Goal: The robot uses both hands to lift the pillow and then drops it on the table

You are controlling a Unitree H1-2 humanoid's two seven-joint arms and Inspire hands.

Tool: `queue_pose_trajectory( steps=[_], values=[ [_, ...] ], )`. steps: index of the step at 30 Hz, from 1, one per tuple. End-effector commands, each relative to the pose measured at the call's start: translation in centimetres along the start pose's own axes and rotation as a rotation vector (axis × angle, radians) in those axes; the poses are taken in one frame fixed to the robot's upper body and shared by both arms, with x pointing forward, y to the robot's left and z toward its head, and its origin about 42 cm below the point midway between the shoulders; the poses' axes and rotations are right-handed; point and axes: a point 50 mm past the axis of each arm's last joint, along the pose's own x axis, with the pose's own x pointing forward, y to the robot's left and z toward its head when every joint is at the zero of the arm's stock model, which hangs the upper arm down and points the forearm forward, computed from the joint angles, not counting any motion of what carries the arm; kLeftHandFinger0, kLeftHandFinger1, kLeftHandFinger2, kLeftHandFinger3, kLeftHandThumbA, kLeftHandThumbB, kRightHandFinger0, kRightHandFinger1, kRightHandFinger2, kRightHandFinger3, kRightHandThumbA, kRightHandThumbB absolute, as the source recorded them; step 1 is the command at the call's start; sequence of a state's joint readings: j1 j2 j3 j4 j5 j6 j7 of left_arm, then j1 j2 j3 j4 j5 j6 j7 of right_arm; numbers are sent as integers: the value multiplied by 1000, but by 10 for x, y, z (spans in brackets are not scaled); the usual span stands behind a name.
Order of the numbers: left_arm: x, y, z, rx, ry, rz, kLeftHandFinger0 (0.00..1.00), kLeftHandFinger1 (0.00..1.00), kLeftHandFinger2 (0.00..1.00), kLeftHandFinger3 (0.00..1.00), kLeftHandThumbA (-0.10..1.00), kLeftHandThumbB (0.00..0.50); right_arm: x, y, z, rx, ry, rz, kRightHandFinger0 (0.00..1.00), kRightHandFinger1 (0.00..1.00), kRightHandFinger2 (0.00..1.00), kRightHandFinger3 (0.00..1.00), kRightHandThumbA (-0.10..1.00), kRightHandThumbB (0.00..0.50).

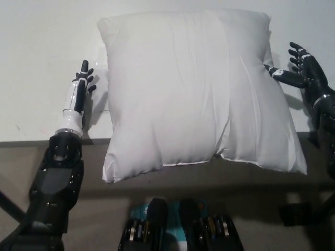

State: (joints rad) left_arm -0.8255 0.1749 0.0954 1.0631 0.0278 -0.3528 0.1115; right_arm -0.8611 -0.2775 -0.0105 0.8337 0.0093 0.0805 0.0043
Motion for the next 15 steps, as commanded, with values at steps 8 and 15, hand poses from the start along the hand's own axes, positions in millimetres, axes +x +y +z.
queue_pose_trajectory(
  steps=[8,15],
  values=[
    [17,-15,30,-55,-96,4,1000,1000,1000,1000,1000,220,3,23,3,-118,-53,-14,1000,1000,1000,1000,1000,373],
    [18,-47,41,-119,-87,-29,1000,1000,1000,1000,1000,151,-4,69,-16,-92,-15,90,1000,1000,1000,1000,1000,374]
  ],
)
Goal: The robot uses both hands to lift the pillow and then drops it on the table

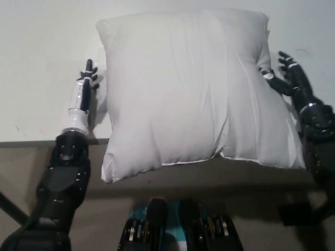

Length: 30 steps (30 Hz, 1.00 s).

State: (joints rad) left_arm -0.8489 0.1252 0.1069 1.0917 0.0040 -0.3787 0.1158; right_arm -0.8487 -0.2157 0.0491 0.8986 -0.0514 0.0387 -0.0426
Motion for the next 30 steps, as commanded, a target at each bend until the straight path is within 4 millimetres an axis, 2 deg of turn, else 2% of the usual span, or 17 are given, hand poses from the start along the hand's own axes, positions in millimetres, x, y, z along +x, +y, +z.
queue_pose_trajectory(
  steps=[1,2,3,5,7,8,10,12,16,19,23,24,26,27,28,29,30],
  values=[
    [17,-35,35,-80,-73,-28,1000,1000,1000,1000,1000,161,1,43,5,-22,-42,69,1000,1000,1000,1000,1000,340],
    [16,-46,37,-97,-70,-42,1000,1000,1000,1000,1000,166,0,48,3,-22,-39,68,1000,1000,1000,1000,1000,342],
    [15,-58,38,-111,-65,-56,1000,1000,1000,1000,1000,160,-1,55,1,0,-36,73,1000,1000,1000,1000,1000,312],
    [13,-67,39,-125,-61,-69,1000,1000,1000,1000,1000,157,-1,63,-2,13,-33,74,1000,1000,1000,1000,1000,293],
    [9,-79,40,-156,-60,-78,1000,1000,1000,1000,1000,139,-1,67,-5,16,-16,70,1000,1000,1000,1000,1000,299],
    [7,-87,40,-163,-51,-82,1000,1000,1000,1000,1000,138,-1,69,-6,25,-7,66,1000,1000,1000,1000,1000,276],
    [8,-87,41,-163,-51,-81,1000,1000,1000,1000,1000,138,-1,70,-6,27,-9,65,1000,1000,1000,1000,1000,273],
    [6,-98,39,-179,-37,-98,1000,1000,1000,1000,1000,169,-1,72,-10,42,13,53,1000,1000,1000,1000,1000,283],
    [1,-114,37,-219,-18,-108,1000,1000,1000,1000,1000,142,0,73,-13,62,27,36,1000,1000,1000,1000,1000,251],
    [-3,-120,31,-203,-4,-118,1000,1000,1000,1000,1000,154,-1,74,-13,101,13,51,1000,1000,1000,1000,1000,246],
    [-7,-126,25,-197,16,-131,1000,1000,1000,1000,1000,157,1,76,-5,176,-24,82,1000,1000,1000,1000,1000,286],
    [-7,-127,24,-182,23,-133,1000,1000,1000,1000,1000,166,1,77,-2,192,-27,86,1000,1000,1000,1000,1000,331],
    [-11,-129,17,-165,39,-135,1000,1000,1000,1000,1000,151,1,84,5,280,-26,109,1000,1000,1000,1000,1000,366],
    [-11,-128,16,-167,40,-130,1000,1000,1000,1000,1000,148,1,86,7,290,-28,115,1000,1000,1000,1000,1000,370],
    [-15,-129,10,-172,54,-126,1000,1000,1000,1000,1000,128,-2,98,18,238,-92,166,1000,1000,1000,1000,1000,346],
    [-14,-129,11,-175,54,-123,1000,1000,1000,1000,1000,127,-2,101,25,212,-126,195,1000,1000,1000,1000,1000,343],
    [-14,-129,11,-175,56,-124,1000,1000,1000,1000,1000,116,-3,106,30,189,-149,215,1000,1000,1000,1000,1000,378]
  ],
)
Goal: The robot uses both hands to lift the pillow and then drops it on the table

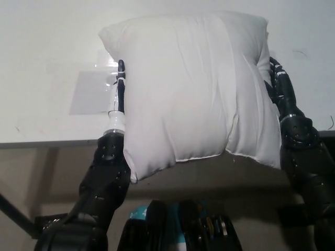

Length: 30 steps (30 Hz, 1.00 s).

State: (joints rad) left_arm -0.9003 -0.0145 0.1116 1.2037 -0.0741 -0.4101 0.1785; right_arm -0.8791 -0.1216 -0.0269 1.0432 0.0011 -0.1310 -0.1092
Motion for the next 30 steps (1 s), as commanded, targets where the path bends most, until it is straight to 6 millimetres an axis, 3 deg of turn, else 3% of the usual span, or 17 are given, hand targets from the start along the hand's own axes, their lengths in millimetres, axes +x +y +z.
queue_pose_trajectory(
  steps=[1,3,5,7,9,10,18,24,27,30],
  values=[
    [-3,-57,9,-13,-9,-123,1000,1000,1000,1000,1000,123,-8,76,31,-14,-118,267,1000,1000,1000,1000,1000,390],
    [-4,-60,10,-15,-11,-126,1000,1000,1000,1000,1000,134,-12,83,36,-68,-149,290,1000,1000,1000,1000,1000,414],
    [-4,-63,12,-35,-30,-143,1000,1000,1000,1000,1000,153,-16,96,45,-84,-178,327,1000,1000,1000,1000,1000,396],
    [-5,-68,16,-44,-53,-157,1000,1000,1000,1000,1000,126,-16,97,48,-90,-203,323,1000,1000,1000,1000,1000,356],
    [-5,-72,20,-55,-71,-172,1000,1000,1000,1000,1000,125,-17,99,49,-72,-209,331,1000,1000,1000,1000,1000,359],
    [-4,-74,23,-51,-85,-178,1000,1000,1000,1000,1000,146,-18,101,48,-64,-205,328,1000,1000,1000,1000,1000,363],
    [-6,-75,25,-38,-90,-191,1000,1000,1000,1000,1000,140,-21,104,33,-37,-155,313,1000,1000,1000,1000,1000,376],
    [-4,-81,31,-55,-83,-211,1000,1000,1000,1000,1000,163,-23,104,30,-5,-151,304,1000,1000,1000,1000,1000,396],
    [1,-82,48,-58,-124,-214,1000,1000,1000,1000,1000,148,-20,100,41,3,-185,307,1000,1000,1000,1000,1000,388],
    [11,-80,75,-10,-202,-221,1000,1000,1000,1000,1000,178,-16,90,64,19,-237,293,1000,1000,1000,1000,1000,428]
  ],
)
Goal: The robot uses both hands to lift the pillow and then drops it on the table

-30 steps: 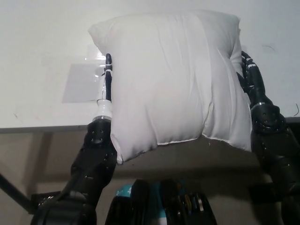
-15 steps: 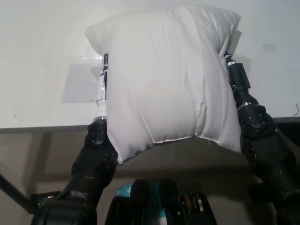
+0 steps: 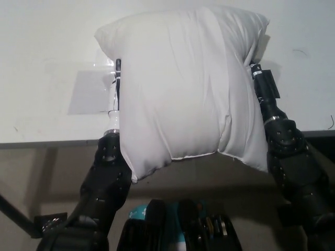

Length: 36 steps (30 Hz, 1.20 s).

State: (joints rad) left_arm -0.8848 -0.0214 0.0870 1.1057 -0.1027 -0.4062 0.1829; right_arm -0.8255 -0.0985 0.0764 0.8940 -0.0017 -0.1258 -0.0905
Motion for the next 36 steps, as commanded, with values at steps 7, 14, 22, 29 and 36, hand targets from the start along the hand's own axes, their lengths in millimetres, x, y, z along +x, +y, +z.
queue_pose_trajectory(
  steps=[7,14,22,29,36],
  values=[
    [30,-78,102,88,-249,-231,1000,1000,1000,1000,1000,202,17,43,107,99,-246,157,1000,1000,1000,1000,1000,429],
    [33,-95,159,94,-390,-276,1000,1000,1000,1000,1000,174,24,17,173,36,-389,136,1000,1000,1000,1000,1000,387],
    [27,-118,253,98,-598,-309,1000,1000,1000,1000,1000,231,11,-4,257,-39,-592,105,1000,1000,1000,1000,1000,441],
    [13,-125,312,95,-719,-319,1000,1000,1000,1000,1000,301,-9,-11,317,-57,-766,85,1000,1000,1000,1000,1000,412],
    [-2,-134,344,52,-823,-355,1000,1000,1000,1000,1000,291,-28,-9,353,-32,-862,63,1000,1000,1000,1000,1000,464]
  ],
)
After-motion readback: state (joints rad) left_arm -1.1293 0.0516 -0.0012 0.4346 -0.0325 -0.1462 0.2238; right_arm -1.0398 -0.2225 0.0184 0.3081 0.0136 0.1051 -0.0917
